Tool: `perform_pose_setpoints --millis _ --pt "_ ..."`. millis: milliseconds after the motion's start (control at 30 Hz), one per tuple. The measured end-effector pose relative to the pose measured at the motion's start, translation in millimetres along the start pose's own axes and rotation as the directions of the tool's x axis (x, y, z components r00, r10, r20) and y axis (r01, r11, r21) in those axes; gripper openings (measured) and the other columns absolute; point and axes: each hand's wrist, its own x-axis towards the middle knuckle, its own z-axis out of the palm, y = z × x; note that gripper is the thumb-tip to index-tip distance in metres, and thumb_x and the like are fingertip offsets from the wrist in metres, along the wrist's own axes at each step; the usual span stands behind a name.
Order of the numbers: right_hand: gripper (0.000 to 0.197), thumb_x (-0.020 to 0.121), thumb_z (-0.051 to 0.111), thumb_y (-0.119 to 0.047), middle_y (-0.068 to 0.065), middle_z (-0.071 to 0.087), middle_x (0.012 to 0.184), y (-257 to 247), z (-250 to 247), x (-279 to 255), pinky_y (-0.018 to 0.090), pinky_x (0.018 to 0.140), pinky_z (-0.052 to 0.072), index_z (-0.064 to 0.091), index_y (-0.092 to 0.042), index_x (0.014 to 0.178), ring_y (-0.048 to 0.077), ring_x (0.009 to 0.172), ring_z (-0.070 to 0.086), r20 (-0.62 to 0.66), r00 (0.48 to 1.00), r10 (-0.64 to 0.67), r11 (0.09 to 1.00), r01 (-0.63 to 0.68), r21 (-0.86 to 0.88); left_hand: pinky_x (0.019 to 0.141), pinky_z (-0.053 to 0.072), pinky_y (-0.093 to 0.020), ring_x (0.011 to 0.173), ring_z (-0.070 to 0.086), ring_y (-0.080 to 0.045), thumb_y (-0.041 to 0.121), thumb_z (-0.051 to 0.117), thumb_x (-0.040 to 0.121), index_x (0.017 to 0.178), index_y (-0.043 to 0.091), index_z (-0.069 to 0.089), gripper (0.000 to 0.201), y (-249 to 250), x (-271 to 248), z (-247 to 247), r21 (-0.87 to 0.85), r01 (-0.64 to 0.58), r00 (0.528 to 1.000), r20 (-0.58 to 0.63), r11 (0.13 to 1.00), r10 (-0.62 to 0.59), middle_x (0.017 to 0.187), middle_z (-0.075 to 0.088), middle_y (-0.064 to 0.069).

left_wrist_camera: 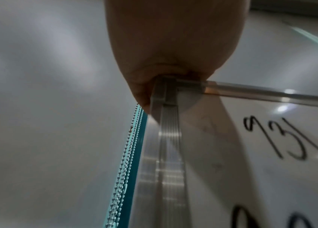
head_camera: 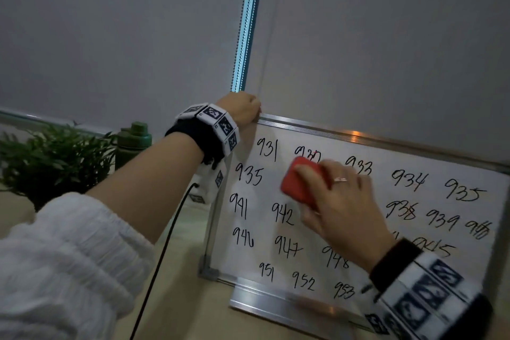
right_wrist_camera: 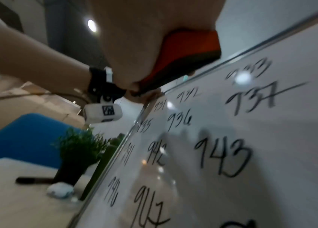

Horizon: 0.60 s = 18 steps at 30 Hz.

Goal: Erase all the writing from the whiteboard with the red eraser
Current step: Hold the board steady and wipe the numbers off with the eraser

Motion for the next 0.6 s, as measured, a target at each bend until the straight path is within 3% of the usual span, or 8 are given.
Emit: perform_pose_setpoints --millis 67,133,267,367,433,467,533,600 --pt "0.054 0.071 0.066 -0.041 0.019 0.062 0.102 -9.3 14.7 14.0 0.041 0.069 0.047 0.056 -0.017 0.119 0.032 0.08 0.059 -0.009 0.988 -0.155 0.977 0.152 -0.15 0.063 0.034 -0.024 0.074 0.051 -0.022 0.026 0.034 0.094 0.073 0.014 0.059 0.035 -4.8 -0.4 6.2 0.074 -0.027 0.998 -0.053 0.997 0.031 0.076 0.057 -0.007" --pt "0.051 0.07 0.07 -0.038 0.018 0.064 0.103 -5.9 23.0 34.8 0.04 0.07 0.043 0.063 -0.018 0.116 0.032 0.082 0.055 -0.063 0.982 -0.18 0.959 0.161 -0.232 0.049 0.028 -0.022 0.059 0.045 -0.017 0.029 0.037 0.093 0.065 0.018 0.056 0.036 -8.5 -2.2 12.1 0.08 -0.042 0.992 -0.114 0.996 0.051 0.057 0.046 0.002" --pt "0.044 0.077 0.068 -0.039 0.017 0.063 0.105 1.7 35.8 52.6 0.038 0.069 0.026 0.063 -0.02 0.117 0.028 0.086 0.038 -0.176 0.982 -0.066 0.967 0.019 -0.252 0.055 0.034 -0.026 0.066 0.049 -0.024 0.027 0.037 0.092 0.067 0.011 0.063 0.04 -14.4 -4.5 15.0 0.038 -0.109 0.978 -0.176 0.993 0.114 0.058 0.048 -0.005" --pt "0.047 0.072 0.074 -0.03 0.016 0.063 0.105 -21.1 56.0 14.8 0.038 0.069 0.032 0.061 -0.021 0.117 0.026 0.085 0.042 -0.055 0.949 -0.31 0.929 0.291 -0.228 0.051 0.03 -0.027 0.064 0.045 -0.024 0.025 0.035 0.093 0.052 0.013 0.048 0.045 -13.9 -6.7 13.4 0.017 -0.116 0.977 -0.179 0.993 0.117 0.054 0.042 -0.004" --pt "0.051 0.07 0.075 -0.029 0.013 0.063 0.106 -28.9 57.3 -1.6 0.037 0.069 0.038 0.06 -0.023 0.118 0.025 0.086 0.044 0.091 0.907 -0.412 0.877 0.421 -0.232 0.051 0.029 -0.026 0.064 0.044 -0.023 0.026 0.034 0.093 0.061 0.006 0.055 0.043 -12.9 -7.0 13.2 0.01 -0.116 0.975 -0.187 0.993 0.116 0.058 0.045 -0.007" --pt "0.051 0.07 0.075 -0.028 0.014 0.063 0.107 -24.8 55.1 2.8 0.037 0.068 0.037 0.06 -0.022 0.118 0.025 0.085 0.044 0.078 0.917 -0.392 0.886 0.399 -0.237 0.053 0.031 -0.027 0.066 0.046 -0.024 0.026 0.034 0.093 0.069 0.002 0.061 0.043 -13.5 -6.5 13.6 0.008 -0.112 0.975 -0.195 0.994 0.111 0.063 0.049 -0.01" --pt "0.049 0.073 0.074 -0.031 0.017 0.063 0.106 -10.8 47.9 26.2 0.037 0.068 0.03 0.061 -0.021 0.118 0.025 0.084 0.041 -0.064 0.975 -0.214 0.944 0.189 -0.27 0.061 0.034 -0.027 0.071 0.052 -0.028 0.027 0.035 0.092 0.074 0.001 0.061 0.041 -15.1 -4.8 15.4 0.009 -0.106 0.971 -0.213 0.994 0.105 0.073 0.056 -0.015" --pt "0.047 0.076 0.071 -0.038 0.018 0.062 0.105 -0.8 40.0 45.9 0.037 0.067 0.025 0.062 -0.021 0.118 0.026 0.084 0.037 -0.167 0.985 -0.036 0.959 -0.013 -0.282 0.064 0.034 -0.027 0.073 0.053 -0.029 0.027 0.035 0.092 0.076 0.002 0.062 0.041 -15.1 -4.3 17.3 0.008 -0.109 0.968 -0.226 0.994 0.108 0.075 0.057 -0.015"
